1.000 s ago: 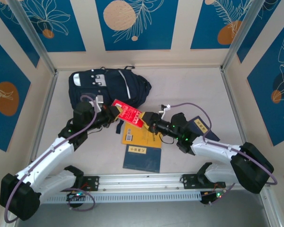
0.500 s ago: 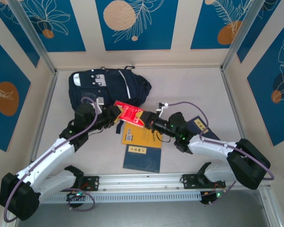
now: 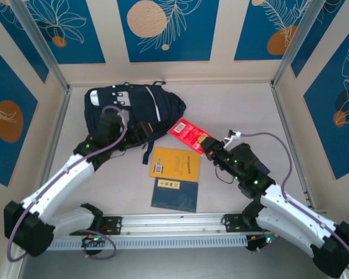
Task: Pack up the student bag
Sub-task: Open the student bag at the top-left of the table.
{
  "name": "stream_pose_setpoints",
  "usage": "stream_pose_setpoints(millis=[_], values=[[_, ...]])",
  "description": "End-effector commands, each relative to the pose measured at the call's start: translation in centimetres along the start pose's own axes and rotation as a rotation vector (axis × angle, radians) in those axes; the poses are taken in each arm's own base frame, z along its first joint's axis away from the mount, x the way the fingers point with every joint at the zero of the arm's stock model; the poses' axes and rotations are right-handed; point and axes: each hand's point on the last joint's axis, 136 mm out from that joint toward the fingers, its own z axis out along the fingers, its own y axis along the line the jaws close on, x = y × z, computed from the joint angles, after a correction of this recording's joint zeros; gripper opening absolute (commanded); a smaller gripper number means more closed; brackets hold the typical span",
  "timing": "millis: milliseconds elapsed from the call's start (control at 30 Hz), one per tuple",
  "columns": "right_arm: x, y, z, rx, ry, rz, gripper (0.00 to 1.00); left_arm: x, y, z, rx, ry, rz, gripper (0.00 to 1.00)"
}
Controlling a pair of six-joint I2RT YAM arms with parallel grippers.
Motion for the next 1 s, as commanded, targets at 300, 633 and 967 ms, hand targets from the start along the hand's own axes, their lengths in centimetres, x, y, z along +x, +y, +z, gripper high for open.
stream_pose_setpoints(millis=[300,633,967], values=[[-2.0,-7.3,-3.1,0.261,0.017,-0.079,0.00,-10.6,1.6,15.2,-0.200,0.167,0.207,0.66],[-1.4,-9.4,-3.9,0.299,0.064,-0.052,0.00,-12.6,4.3,22.9,-0.253,0.238,0.194,0.53],[-2.6,-9.9,-3.6,0.274,0.052,0.000,0.00,-11.1,6.3,25.6,-0.270,0.276,0.118,0.17]])
